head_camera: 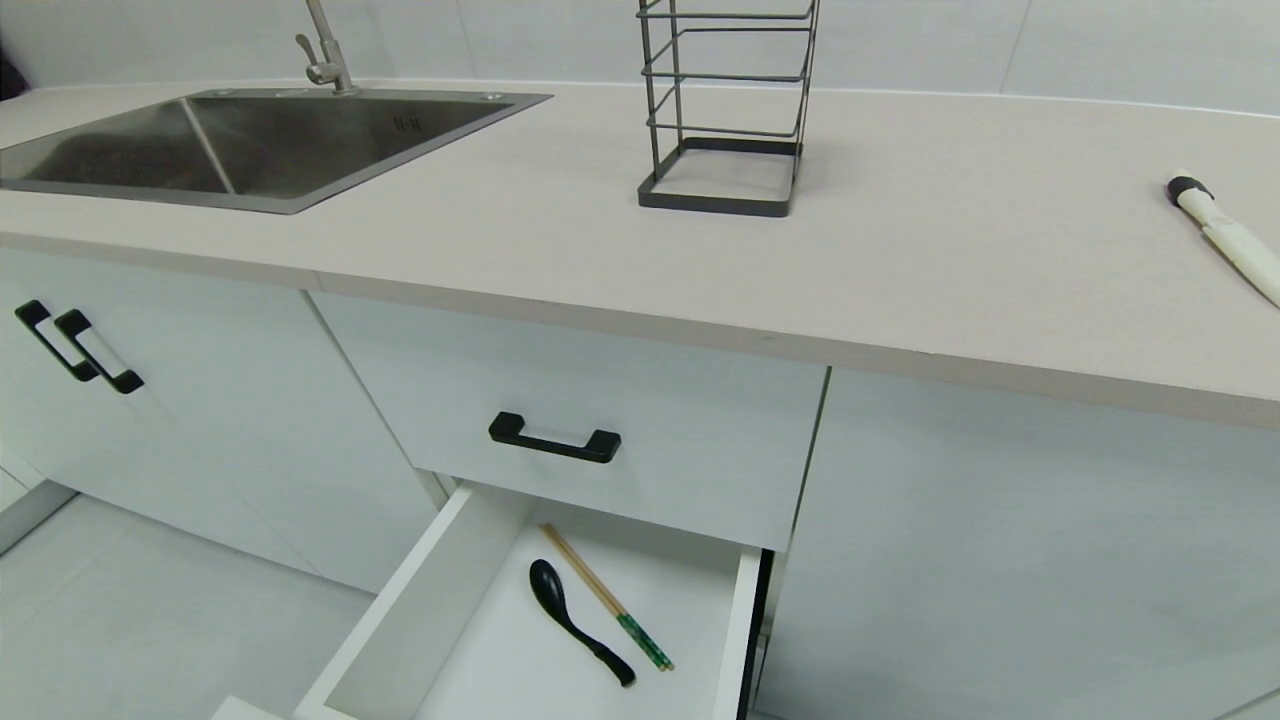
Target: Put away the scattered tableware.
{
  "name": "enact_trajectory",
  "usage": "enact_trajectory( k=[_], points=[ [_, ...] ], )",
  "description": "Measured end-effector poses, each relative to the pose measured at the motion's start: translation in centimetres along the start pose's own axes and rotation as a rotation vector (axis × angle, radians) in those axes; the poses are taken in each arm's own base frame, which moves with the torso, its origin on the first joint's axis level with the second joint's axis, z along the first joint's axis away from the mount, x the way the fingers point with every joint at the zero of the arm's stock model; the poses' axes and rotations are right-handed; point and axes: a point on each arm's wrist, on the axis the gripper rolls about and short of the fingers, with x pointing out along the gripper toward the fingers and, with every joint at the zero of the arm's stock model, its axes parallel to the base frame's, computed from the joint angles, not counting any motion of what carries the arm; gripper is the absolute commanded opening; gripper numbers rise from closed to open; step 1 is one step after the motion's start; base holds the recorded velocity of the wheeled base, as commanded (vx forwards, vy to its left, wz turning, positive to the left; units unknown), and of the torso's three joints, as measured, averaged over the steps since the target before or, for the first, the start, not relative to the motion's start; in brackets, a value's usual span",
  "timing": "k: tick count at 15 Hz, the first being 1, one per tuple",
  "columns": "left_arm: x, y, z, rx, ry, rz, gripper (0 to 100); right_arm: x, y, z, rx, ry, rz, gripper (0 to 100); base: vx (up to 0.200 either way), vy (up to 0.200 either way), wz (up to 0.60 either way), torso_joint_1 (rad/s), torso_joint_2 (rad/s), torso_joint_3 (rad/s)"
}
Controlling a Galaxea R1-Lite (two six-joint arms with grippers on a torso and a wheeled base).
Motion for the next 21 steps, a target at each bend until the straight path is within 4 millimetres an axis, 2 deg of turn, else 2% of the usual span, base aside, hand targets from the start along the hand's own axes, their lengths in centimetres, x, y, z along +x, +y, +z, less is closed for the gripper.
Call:
enact_trajectory(
  k=[4, 7, 10, 11, 15, 17, 21],
  points=[
    [0.0, 0.0, 0.0, 0.0, 0.0, -0.001, 100, -0.3, 0.3, -1.6, 0.049, 0.025, -0.13, 100, 0.0, 0.0, 0.0, 0.0, 0.0, 0.0],
    [0.0, 0.0, 0.1, 0.001, -0.007, -0.01, 100, -0.5, 0.3, -3.1, 0.14, 0.147, -0.267, 100, 0.0, 0.0, 0.0, 0.0, 0.0, 0.0],
    [-0.4, -0.2, 2.3, 0.002, -0.148, -0.087, 100, -0.7, 0.3, -3.4, 0.234, 0.144, -0.345, 100, 0.0, 0.0, 0.0, 0.0, 0.0, 0.0],
    [-0.4, -0.3, 3.2, -0.001, -0.144, -0.132, 100, -0.8, 0.3, -3.4, 0.242, 0.138, -0.351, 100, 0.0, 0.0, 0.0, 0.0, 0.0, 0.0],
    [0.8, -0.6, 4.7, -0.083, 0.123, -0.377, 100, -0.9, 0.3, -3.5, 0.244, 0.128, -0.35, 100, 0.0, 0.0, 0.0, 0.0, 0.0, 0.0],
    [1.9, -0.9, 4.6, -0.105, 0.28, -0.476, 100, -0.9, 0.3, -3.5, 0.243, 0.128, -0.351, 100, 0.0, 0.0, 0.0, 0.0, 0.0, 0.0],
    [4.1, -1.6, 4.2, -0.097, 0.511, -0.561, 100, -0.9, 0.3, -3.5, 0.243, 0.128, -0.35, 100, 0.0, 0.0, 0.0, 0.0, 0.0, 0.0]
  ],
)
